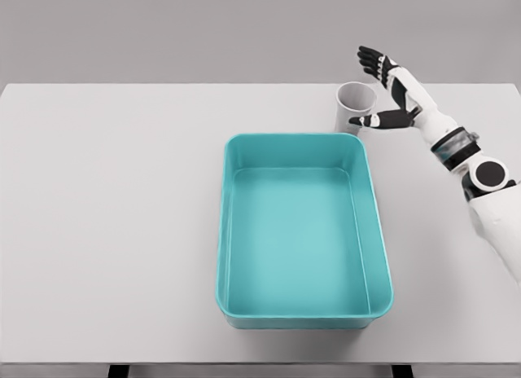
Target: Put the paper cup into the basket with your right arm
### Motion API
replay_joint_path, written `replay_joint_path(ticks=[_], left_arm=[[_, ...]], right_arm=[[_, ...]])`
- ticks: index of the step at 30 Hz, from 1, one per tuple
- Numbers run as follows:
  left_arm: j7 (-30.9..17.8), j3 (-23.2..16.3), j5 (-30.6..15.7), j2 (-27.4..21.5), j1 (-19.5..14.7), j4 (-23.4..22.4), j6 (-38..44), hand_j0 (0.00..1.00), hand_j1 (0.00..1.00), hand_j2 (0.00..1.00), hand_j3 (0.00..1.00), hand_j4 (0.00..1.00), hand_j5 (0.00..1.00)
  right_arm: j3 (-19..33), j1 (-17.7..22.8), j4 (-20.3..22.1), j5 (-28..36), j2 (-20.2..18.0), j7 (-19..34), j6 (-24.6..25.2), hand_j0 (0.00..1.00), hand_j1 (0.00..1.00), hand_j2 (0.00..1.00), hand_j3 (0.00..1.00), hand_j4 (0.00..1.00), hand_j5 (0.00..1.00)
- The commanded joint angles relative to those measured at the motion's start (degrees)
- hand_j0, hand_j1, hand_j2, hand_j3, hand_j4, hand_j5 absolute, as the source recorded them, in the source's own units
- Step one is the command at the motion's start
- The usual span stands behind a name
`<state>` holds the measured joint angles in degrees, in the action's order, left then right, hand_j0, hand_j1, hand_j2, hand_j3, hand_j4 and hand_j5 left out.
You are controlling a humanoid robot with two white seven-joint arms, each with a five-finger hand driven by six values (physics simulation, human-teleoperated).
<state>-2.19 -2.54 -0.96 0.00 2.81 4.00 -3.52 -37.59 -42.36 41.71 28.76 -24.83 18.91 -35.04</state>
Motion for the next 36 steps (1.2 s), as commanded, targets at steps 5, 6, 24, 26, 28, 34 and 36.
replay_joint_path(ticks=[5, 6, 24, 26, 28, 34, 36], left_arm=[[0.0, 0.0, 0.0, 0.0, 0.0, 0.0, 0.0, 1.00, 1.00, 1.00, 1.00, 1.00, 1.00], [0.0, 0.0, 0.0, 0.0, 0.0, 0.0, 0.0, 1.00, 1.00, 1.00, 1.00, 1.00, 1.00], [0.0, 0.0, 0.0, 0.0, 0.0, 0.0, 0.0, 1.00, 1.00, 1.00, 1.00, 1.00, 1.00], [0.0, 0.0, 0.0, 0.0, 0.0, 0.0, 0.0, 1.00, 1.00, 1.00, 1.00, 1.00, 1.00], [0.0, 0.1, 0.0, 0.0, 0.0, 0.0, 0.0, 1.00, 1.00, 1.00, 1.00, 1.00, 1.00], [0.0, 0.0, 0.0, 0.0, 0.0, 0.0, 0.0, 1.00, 1.00, 1.00, 1.00, 1.00, 1.00], [0.0, 0.1, 0.0, 0.0, 0.0, 0.0, 0.0, 1.00, 1.00, 1.00, 1.00, 1.00, 1.00]], right_arm=[[-1.5, -1.0, -4.0, 0.2, 0.4, 0.0, 0.0, 1.00, 1.00, 1.00, 1.00, 1.00, 1.00], [-1.5, -1.0, -4.6, 0.2, 0.7, 0.0, 0.0, 1.00, 1.00, 1.00, 1.00, 1.00, 1.00], [-2.4, -2.9, -12.4, -2.0, 3.7, 0.0, 0.0, 1.00, 1.00, 1.00, 1.00, 1.00, 1.00], [-2.4, -3.0, -12.6, -2.0, 3.9, 0.0, 0.0, 1.00, 1.00, 1.00, 1.00, 1.00, 1.00], [-2.4, -3.1, -13.2, -2.0, 4.6, 0.0, 0.0, 1.00, 1.00, 1.00, 1.00, 1.00, 1.00], [-2.4, -3.5, -14.4, -2.3, 5.8, -0.1, 0.0, 1.00, 1.00, 1.00, 1.00, 1.00, 1.00], [-2.4, -3.5, -14.5, -2.3, 6.1, -0.1, 0.0, 1.00, 1.00, 1.00, 1.00, 1.00, 1.00]])
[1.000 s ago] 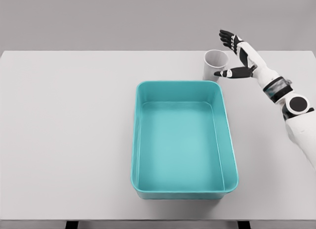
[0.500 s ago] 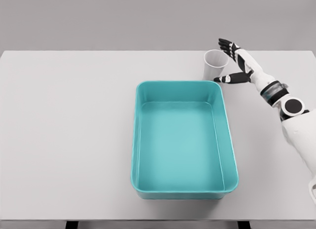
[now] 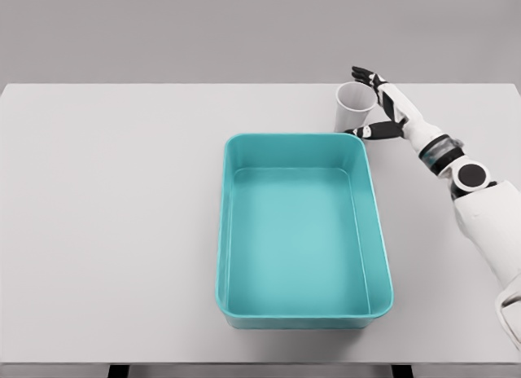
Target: Put the paper cup into the basket with your right arm
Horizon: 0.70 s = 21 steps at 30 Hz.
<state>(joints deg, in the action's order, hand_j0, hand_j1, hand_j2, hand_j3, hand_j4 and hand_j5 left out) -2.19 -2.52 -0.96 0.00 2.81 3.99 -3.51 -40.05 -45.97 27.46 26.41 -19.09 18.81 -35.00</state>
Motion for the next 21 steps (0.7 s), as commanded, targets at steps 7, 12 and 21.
replay_joint_path(ticks=[7, 12, 21], left_arm=[[0.0, 0.1, 0.0, 0.0, 0.0, 0.0, 0.0, 1.00, 1.00, 1.00, 1.00, 1.00, 1.00], [0.0, 0.1, 0.0, 0.0, 0.0, 0.0, 0.0, 1.00, 1.00, 1.00, 1.00, 1.00, 1.00], [0.0, 0.1, 0.0, 0.0, 0.0, 0.0, 0.0, 1.00, 1.00, 1.00, 1.00, 1.00, 1.00]], right_arm=[[0.0, 0.0, -0.2, 0.0, 0.3, 0.0, 0.0, 0.71, 0.71, 0.71, 0.71, 0.71, 0.71], [0.1, 0.0, -0.1, -1.9, 0.1, 0.0, 0.0, 0.54, 0.54, 0.54, 0.54, 0.54, 0.54], [0.2, 0.0, 4.4, -2.0, -3.4, 0.1, 0.0, 0.51, 0.51, 0.51, 0.51, 0.51, 0.51]])
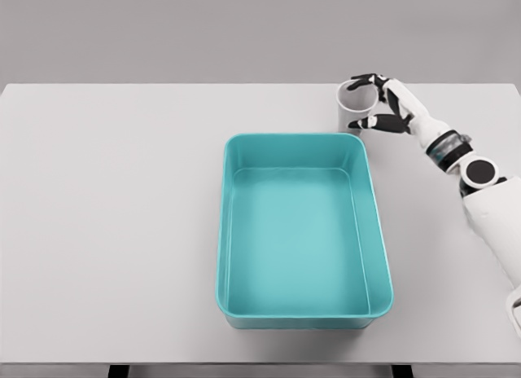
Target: Put the paper cup into the basket with your right arm
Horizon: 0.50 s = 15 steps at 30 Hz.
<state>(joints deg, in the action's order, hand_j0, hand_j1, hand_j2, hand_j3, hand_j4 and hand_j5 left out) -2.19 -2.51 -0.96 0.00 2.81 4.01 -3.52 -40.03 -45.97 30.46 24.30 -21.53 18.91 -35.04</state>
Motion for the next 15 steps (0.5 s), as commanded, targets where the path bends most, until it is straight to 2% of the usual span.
replay_joint_path(ticks=[1, 3, 8, 15], left_arm=[[0.0, 0.0, 0.0, 0.0, 0.0, -0.1, 0.0, 1.00, 1.00, 1.00, 1.00, 1.00, 1.00], [0.0, 0.0, 0.0, 0.0, 0.0, -0.1, 0.0, 1.00, 1.00, 1.00, 1.00, 1.00, 1.00], [0.0, 0.0, 0.0, 0.0, 0.0, 0.0, 0.0, 1.00, 1.00, 1.00, 1.00, 1.00, 1.00], [0.0, 0.1, 0.0, 0.0, 0.0, -0.1, 0.0, 1.00, 1.00, 1.00, 1.00, 1.00, 1.00]], right_arm=[[0.2, 0.0, 2.8, 0.1, -1.8, 0.0, 0.0, 0.51, 0.51, 0.51, 0.51, 0.51, 0.51], [0.2, 0.0, 5.1, 0.1, -3.3, 0.0, 0.0, 0.51, 0.51, 0.51, 0.51, 0.51, 0.51], [0.4, 0.4, 14.4, 0.3, -8.4, 0.0, 0.0, 0.51, 0.51, 0.51, 0.51, 0.51, 0.51], [0.4, 0.7, 22.0, 0.3, -10.1, 0.0, 0.0, 0.51, 0.51, 0.51, 0.51, 0.51, 0.51]])
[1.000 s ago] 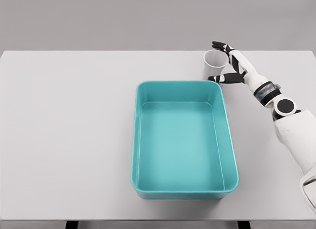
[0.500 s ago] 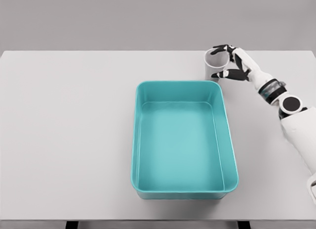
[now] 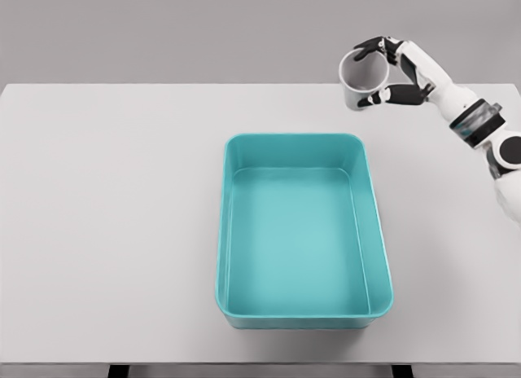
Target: Put the paper cup into the basket with your right arm
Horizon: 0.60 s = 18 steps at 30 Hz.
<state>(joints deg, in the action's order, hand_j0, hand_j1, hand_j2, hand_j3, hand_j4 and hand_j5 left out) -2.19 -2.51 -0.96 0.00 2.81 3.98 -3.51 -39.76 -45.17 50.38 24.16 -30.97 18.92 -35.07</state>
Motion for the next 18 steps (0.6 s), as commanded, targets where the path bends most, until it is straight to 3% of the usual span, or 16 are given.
replay_joint_path(ticks=[1, 10, 14, 18], left_arm=[[0.0, 0.1, 0.0, 0.0, 0.0, 0.0, 0.0, 1.00, 1.00, 1.00, 1.00, 1.00, 1.00], [0.0, 0.0, 0.0, 0.0, 0.0, 0.1, 0.0, 1.00, 1.00, 1.00, 1.00, 1.00, 1.00], [0.0, 0.1, 0.0, 0.0, 0.0, 0.0, 0.0, 1.00, 1.00, 1.00, 1.00, 1.00, 1.00], [0.0, 0.0, 0.0, 0.0, 0.0, 0.0, 0.0, 1.00, 1.00, 1.00, 1.00, 1.00, 1.00]], right_arm=[[0.1, 0.0, 3.3, 0.4, -1.8, 0.0, 0.1, 0.51, 0.51, 0.51, 0.51, 0.51, 0.51], [-0.3, 0.6, 12.0, 0.4, -3.0, 0.0, 0.1, 0.51, 0.51, 0.51, 0.51, 0.51, 0.51], [-1.4, 2.0, 18.2, 0.4, -6.6, 0.0, 0.1, 0.51, 0.51, 0.51, 0.51, 0.51, 0.51], [-3.4, 2.6, 22.0, 0.1, -7.5, 0.2, 0.1, 0.51, 0.51, 0.51, 0.51, 0.51, 0.51]])
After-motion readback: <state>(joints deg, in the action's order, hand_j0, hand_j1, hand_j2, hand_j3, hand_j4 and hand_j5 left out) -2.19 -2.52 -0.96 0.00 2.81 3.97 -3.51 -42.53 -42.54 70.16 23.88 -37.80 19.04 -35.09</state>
